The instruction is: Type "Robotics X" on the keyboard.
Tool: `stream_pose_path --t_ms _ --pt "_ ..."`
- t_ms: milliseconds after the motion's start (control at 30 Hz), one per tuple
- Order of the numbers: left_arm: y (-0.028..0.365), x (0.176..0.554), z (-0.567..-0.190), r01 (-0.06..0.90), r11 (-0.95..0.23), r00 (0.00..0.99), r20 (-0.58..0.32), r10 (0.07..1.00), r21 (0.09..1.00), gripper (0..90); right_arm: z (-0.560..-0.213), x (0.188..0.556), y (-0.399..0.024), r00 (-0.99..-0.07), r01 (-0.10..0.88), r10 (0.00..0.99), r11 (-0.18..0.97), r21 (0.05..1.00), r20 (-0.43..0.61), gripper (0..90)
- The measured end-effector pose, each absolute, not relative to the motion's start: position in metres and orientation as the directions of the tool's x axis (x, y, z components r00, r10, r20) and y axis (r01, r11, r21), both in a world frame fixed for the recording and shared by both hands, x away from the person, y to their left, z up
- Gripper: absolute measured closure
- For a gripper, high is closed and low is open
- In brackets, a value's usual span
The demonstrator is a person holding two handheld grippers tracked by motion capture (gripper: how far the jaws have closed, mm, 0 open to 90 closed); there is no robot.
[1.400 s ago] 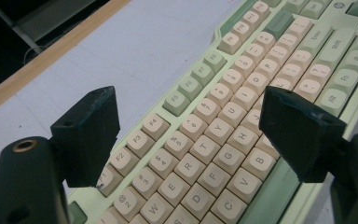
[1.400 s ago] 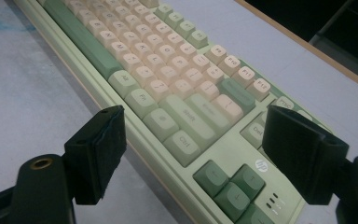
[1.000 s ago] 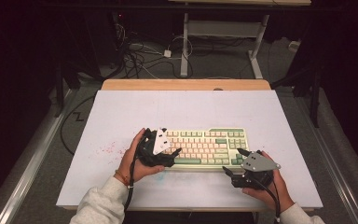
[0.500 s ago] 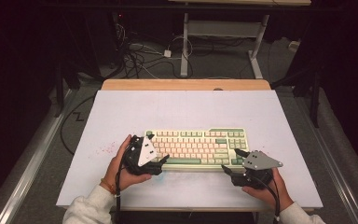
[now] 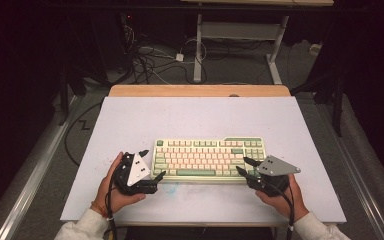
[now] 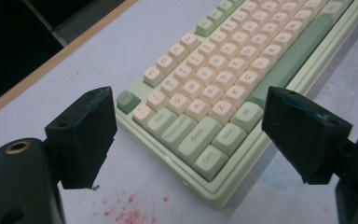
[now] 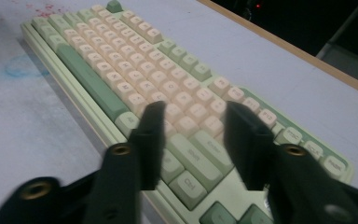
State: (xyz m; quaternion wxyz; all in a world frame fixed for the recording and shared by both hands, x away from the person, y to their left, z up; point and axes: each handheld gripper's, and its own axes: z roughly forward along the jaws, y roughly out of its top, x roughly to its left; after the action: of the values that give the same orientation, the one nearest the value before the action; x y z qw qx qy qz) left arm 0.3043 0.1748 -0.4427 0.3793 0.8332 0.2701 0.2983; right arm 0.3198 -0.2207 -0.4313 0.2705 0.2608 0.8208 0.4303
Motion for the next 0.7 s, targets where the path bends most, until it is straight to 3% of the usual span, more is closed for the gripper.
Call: stream_pose_path --t_ms 200,700 --pt "0.184 0.296 -0.451 0.256 -0.572 0.665 0.287 0.689 0.779 16.6 -0.428 0.333 -0.205 -0.75 0.216 0.629 0.528 0.821 -0.207 89.8" --pt "0.194 0.288 -0.466 0.309 -0.589 0.667 0.272 0.694 0.747 16.7 -0.435 0.381 -0.15 -0.79 0.264 0.586 0.592 0.762 -0.181 90.0"
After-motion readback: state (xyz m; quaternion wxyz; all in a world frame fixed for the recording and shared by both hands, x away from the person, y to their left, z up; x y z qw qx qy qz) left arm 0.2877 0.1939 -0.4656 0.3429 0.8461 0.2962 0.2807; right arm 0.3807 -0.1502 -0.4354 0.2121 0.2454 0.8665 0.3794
